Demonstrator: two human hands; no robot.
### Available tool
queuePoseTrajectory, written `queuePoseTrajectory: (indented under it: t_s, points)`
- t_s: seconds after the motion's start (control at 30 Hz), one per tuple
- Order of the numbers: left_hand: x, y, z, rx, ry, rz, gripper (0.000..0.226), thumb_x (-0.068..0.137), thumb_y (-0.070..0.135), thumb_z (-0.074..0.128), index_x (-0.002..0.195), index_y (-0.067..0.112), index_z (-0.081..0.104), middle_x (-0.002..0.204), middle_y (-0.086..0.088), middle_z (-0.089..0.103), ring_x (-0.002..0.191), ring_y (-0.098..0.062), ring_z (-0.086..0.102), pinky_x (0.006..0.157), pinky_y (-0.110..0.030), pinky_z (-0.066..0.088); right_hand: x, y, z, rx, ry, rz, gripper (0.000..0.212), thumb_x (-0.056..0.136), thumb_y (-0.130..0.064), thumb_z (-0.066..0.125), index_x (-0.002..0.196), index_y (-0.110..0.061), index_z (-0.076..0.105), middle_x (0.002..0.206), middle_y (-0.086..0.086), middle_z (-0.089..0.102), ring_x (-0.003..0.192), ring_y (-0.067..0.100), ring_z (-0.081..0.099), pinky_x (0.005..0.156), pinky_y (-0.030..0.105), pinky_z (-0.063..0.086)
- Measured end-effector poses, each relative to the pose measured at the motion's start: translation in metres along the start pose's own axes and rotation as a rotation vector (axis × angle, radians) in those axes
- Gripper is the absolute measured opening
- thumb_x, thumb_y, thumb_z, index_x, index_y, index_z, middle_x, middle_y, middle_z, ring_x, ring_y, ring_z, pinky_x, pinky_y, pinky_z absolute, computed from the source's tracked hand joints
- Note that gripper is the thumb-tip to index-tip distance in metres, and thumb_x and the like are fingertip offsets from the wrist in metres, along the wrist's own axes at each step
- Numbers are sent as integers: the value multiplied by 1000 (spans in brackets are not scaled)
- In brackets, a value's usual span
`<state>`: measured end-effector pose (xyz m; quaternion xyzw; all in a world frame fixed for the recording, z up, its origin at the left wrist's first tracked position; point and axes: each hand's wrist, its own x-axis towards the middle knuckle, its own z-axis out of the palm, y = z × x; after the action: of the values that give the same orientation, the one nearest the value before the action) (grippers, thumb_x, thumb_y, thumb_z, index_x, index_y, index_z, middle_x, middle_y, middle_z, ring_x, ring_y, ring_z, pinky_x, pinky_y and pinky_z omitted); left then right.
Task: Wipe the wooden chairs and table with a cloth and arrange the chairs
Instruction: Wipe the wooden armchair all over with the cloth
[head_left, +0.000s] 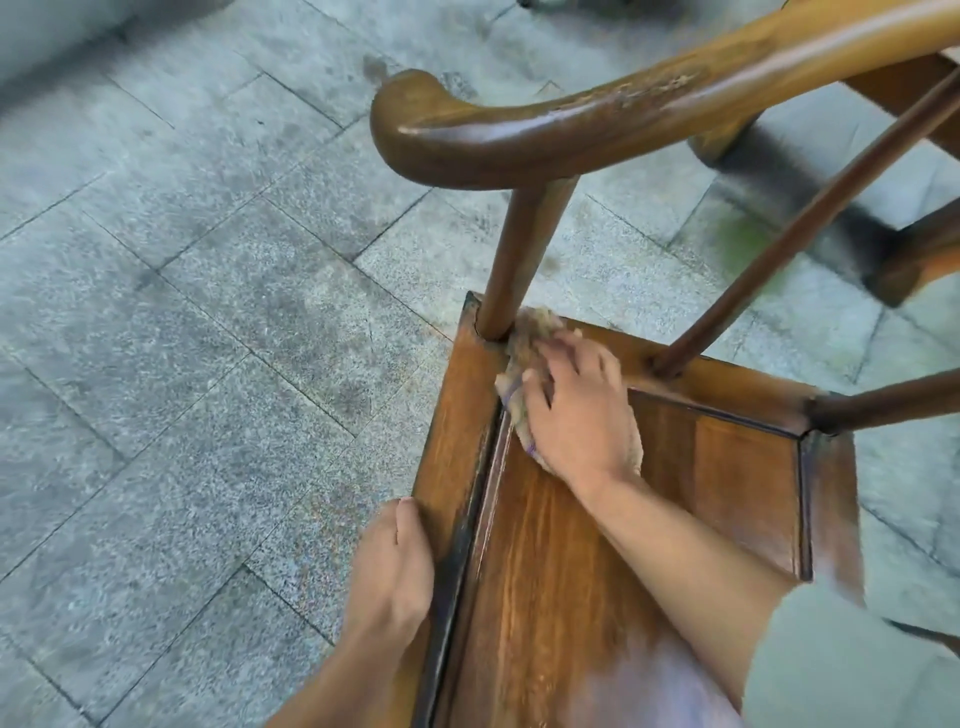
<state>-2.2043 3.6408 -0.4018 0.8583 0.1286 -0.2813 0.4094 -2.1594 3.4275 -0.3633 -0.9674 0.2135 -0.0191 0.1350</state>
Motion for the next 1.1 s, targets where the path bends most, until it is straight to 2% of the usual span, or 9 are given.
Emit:
queuePoseTrajectory:
  t_s: [0.13,0.2,0.3,0.43,0.5,0.63,0.7,0.93,1.1]
  points:
    - [11,5,-16,-260,-104,-187,45,101,31,27,92,16,68,91,-13,72,91,-33,65,87,-47,53,-94,-27,1,91,-217,-278,41,96,-36,56,133,-26,68,144,0,60,137,29,48,114,46,42]
    - [13,7,-30,-393,-116,-270,49,101,34,28,96,8,70,82,-15,74,81,-34,67,77,-43,55,-82,-32,3,80,-296,-440,43,96,-36,56,138,-28,64,149,-2,55,142,27,43,116,48,40]
    - [13,-4,-52,-396,-110,-259,54,105,37,29,98,3,70,77,-15,73,76,-34,67,74,-42,50,-8,-37,2,36,-201,-323,46,102,-36,54,148,-31,53,160,-5,42,149,25,29,123,49,30]
    - [10,-29,-77,-331,-60,-230,54,106,43,31,95,7,70,76,-12,75,81,-37,70,82,-52,55,11,-53,15,41,-98,-205,45,101,-36,56,146,-29,56,152,-5,50,142,25,35,121,43,31]
    - [10,-33,-78,-334,-83,-223,56,106,44,30,96,6,70,75,-11,75,80,-36,71,82,-53,57,-41,-56,23,76,-140,-331,45,97,-40,60,141,-33,58,150,-6,52,144,23,36,123,47,30]
    - [-15,-20,-67,-383,-268,-351,58,105,49,30,85,11,69,72,-6,75,69,-20,72,73,-38,55,-157,-42,20,89,-363,-886,41,88,-38,61,128,-28,66,142,-1,59,138,30,45,118,49,37]
    - [-32,-27,-68,-424,-309,-400,58,105,49,31,84,12,71,79,-6,77,80,-22,72,80,-36,52,-164,-36,18,61,-378,-998,41,86,-35,66,126,-25,69,139,4,62,134,34,50,113,48,43]
    - [-53,-47,-83,-587,-322,-410,71,106,49,23,106,-5,69,103,-23,70,92,-29,61,86,-41,48,-146,-53,17,116,-101,-263,42,92,-26,69,134,-24,67,142,2,60,138,33,45,114,51,41]
    - [-62,-60,-85,-605,-345,-449,64,105,50,26,97,4,70,87,-11,75,86,-23,66,77,-34,47,-258,-59,22,113,-274,-634,38,88,-33,66,125,-25,67,141,3,60,137,36,48,114,52,40]
